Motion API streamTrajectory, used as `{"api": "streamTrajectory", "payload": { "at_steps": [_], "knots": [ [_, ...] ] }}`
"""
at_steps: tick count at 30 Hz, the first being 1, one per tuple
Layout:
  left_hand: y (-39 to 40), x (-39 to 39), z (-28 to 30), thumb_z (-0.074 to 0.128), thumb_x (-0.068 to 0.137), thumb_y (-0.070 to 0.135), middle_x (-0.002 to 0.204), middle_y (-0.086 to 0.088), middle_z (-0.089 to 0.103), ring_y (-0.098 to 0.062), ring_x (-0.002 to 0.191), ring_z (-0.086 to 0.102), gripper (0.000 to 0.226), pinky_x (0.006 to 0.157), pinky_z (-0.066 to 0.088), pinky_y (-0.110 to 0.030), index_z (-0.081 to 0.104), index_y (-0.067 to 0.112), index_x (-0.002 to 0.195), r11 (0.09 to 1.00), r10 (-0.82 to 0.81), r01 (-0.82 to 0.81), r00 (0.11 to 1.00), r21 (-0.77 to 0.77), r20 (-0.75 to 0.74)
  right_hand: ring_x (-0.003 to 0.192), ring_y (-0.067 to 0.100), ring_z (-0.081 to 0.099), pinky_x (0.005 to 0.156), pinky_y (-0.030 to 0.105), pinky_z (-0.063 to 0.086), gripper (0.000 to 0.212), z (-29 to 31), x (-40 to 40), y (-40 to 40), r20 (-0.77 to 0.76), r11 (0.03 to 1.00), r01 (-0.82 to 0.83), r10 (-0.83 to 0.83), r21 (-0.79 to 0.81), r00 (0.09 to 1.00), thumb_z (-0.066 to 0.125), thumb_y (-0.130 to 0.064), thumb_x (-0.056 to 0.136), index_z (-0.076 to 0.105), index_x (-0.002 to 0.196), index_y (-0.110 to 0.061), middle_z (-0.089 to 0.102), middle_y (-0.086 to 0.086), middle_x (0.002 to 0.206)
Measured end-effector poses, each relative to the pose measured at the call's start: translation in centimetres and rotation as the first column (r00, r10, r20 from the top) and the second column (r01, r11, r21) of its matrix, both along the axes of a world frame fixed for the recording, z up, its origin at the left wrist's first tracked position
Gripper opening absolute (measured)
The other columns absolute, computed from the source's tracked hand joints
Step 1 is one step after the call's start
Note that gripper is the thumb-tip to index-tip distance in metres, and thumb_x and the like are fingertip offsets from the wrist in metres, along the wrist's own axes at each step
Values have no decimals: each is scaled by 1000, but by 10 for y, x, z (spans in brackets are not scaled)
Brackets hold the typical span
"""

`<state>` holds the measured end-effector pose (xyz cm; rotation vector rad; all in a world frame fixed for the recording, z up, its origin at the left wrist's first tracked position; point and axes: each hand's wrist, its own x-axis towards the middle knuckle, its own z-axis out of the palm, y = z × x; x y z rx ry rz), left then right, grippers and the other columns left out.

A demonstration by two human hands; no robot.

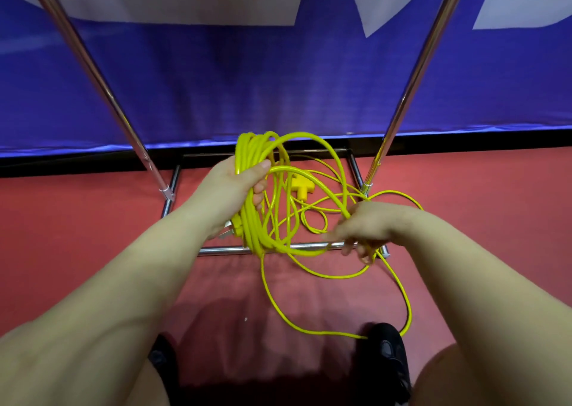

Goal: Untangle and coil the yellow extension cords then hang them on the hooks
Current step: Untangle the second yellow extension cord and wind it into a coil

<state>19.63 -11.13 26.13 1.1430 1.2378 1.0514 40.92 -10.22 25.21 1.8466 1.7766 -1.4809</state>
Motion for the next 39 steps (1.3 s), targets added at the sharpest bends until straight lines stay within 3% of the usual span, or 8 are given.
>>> {"api": "streamTrajectory", "payload": {
  "at_steps": [4, 7, 16, 20, 24, 33, 36, 39],
  "knots": [
    [7, -12, 10, 45, 97, 22, 47, 9, 41, -7, 39, 40, 20, 45, 42, -20, 46, 19, 77, 992, 128, -127, 972, -17, 196, 62, 19, 57, 59, 30, 57, 51, 10, -2, -1, -457, 876, 385, -481, -293, 748, 59, -58, 62, 53, 87, -13, 59, 11, 89],
    [6, -16, 14, 44, 97, 26, 48, 8, 38, -7, 39, 38, 22, 46, 42, -20, 46, 20, 76, 995, 85, -65, 940, -71, 330, 71, 25, 59, 48, 28, 55, 54, 6, -9, 1, -420, 783, 545, -621, -301, 661, 42, -68, 81, 51, 82, -15, 55, 12, 92],
    [-3, -3, 37, 48, 80, 38, 43, 10, 33, -2, 34, 33, 19, 44, 43, -18, 44, 20, 74, 965, -174, 251, 817, -68, 550, 97, 35, 59, 74, 50, 51, 70, -26, -23, 19, -517, 687, 653, -704, -319, 488, 21, -75, 84, 63, 96, -19, 62, 13, 104],
    [1, -16, 37, 73, 69, 40, 45, 9, 40, -2, 36, 39, 27, 47, 46, -19, 62, 16, 77, 924, -271, 382, 642, 7, 718, 94, 30, 58, 84, 54, 50, 65, -37, -28, 26, -555, 634, 646, -746, -425, 367, 34, -67, 89, 66, 115, -17, 61, 13, 120],
    [5, -24, 39, 41, 98, 33, 62, -3, 50, -14, 53, 50, 39, 68, 50, -30, 58, -1, 108, 836, -336, 542, 372, 91, 866, 64, 25, 65, 70, 40, 52, 55, -32, -32, 24, -548, 623, 575, -769, -530, 329, 36, -62, 92, 66, 103, -18, 68, 5, 82],
    [9, -34, 41, 46, 95, 33, 61, -2, 54, -12, 51, 49, 36, 65, 50, -29, 61, 1, 103, 850, -325, 519, 376, 94, 868, 57, 27, 69, 61, 40, 56, 64, -24, -36, 21, -573, 579, 542, -794, -609, 204, 35, -61, 92, 61, 85, -3, 70, 13, 66],
    [7, -39, 42, 79, 66, 36, 46, 9, 42, -1, 37, 42, 28, 45, 45, -19, 66, 14, 78, 936, -235, 352, 620, 2, 748, 39, 14, 57, 49, 27, 50, 63, -19, -32, 22, -612, 572, 615, -771, -543, 177, 31, -64, 90, 56, 74, -8, 57, 2, 46],
    [8, -36, 40, 88, 52, 35, 45, 9, 38, -2, 35, 38, 44, 43, 44, -19, 59, 15, 78, 954, -164, 295, 656, -50, 737, 30, 9, 44, 41, 18, 45, 59, -15, -26, 25, -627, 533, 682, -767, -501, 138, 32, -62, 90, 51, 68, -11, 44, -3, 37]
  ]
}}
